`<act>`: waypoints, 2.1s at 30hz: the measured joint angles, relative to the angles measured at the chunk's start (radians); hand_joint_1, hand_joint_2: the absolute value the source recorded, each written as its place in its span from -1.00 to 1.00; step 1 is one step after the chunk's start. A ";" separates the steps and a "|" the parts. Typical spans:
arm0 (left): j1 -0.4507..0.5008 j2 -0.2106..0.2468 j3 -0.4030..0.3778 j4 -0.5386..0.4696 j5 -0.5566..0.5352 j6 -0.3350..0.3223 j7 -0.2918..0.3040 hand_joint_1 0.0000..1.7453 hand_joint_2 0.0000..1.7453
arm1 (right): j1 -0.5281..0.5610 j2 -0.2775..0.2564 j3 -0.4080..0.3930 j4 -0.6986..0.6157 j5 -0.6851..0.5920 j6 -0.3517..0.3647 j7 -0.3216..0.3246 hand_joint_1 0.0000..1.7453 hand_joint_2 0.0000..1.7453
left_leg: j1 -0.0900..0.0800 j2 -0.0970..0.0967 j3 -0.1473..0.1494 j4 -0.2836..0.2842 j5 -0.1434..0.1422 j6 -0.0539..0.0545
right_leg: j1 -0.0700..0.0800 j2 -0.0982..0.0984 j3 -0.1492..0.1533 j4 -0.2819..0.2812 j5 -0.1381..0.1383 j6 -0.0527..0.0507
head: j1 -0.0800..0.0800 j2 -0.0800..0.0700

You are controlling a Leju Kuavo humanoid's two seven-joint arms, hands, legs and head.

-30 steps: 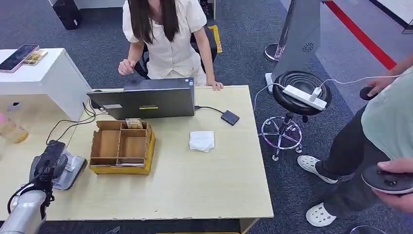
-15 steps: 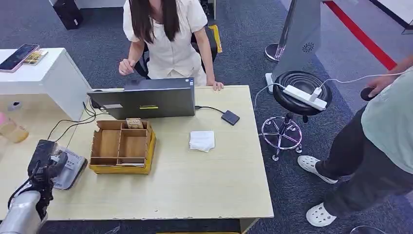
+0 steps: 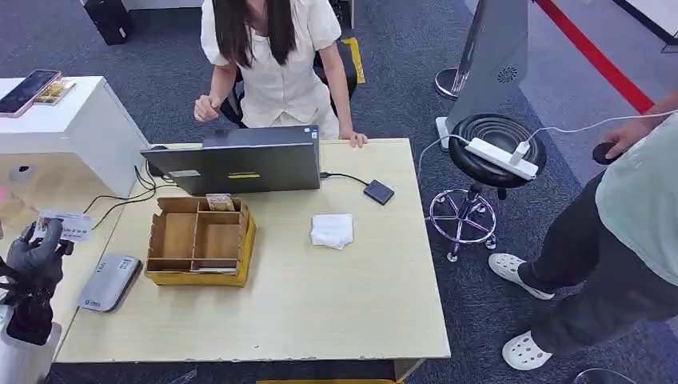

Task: Pass the card to the sensor for recognition and then transmit it.

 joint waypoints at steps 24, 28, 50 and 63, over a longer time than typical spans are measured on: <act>-0.458 -0.098 -0.335 0.209 -0.393 0.189 -0.032 1.00 1.00 | -0.022 0.003 0.000 -0.003 0.028 -0.034 0.050 -1.00 1.00 | 0.000 0.000 -0.004 0.003 0.003 0.002 | 0.000 0.001 -0.003 0.000 0.005 0.002 | 0.000 0.000; -0.495 -0.114 -0.361 0.233 -0.432 0.200 -0.032 1.00 1.00 | -0.023 0.006 0.000 -0.003 0.029 -0.034 0.052 -1.00 1.00 | 0.000 0.000 -0.005 0.003 0.003 0.002 | 0.000 0.001 -0.003 0.000 0.006 0.002 | 0.000 0.000; -0.566 -0.154 -0.406 0.312 -0.523 0.306 -0.076 -1.00 -1.00 | -0.024 0.014 0.000 -0.005 0.032 -0.034 0.051 -1.00 1.00 | 0.000 0.000 -0.006 0.003 0.003 0.002 | 0.000 0.001 -0.004 0.000 0.006 0.002 | 0.000 0.000; -0.560 -0.153 -0.396 0.311 -0.538 0.328 -0.093 -1.00 -1.00 | -0.024 0.016 0.000 -0.005 0.038 -0.035 0.051 -1.00 1.00 | 0.000 0.000 -0.006 0.003 0.003 0.002 | 0.000 0.001 -0.004 0.000 0.006 0.002 | 0.000 0.000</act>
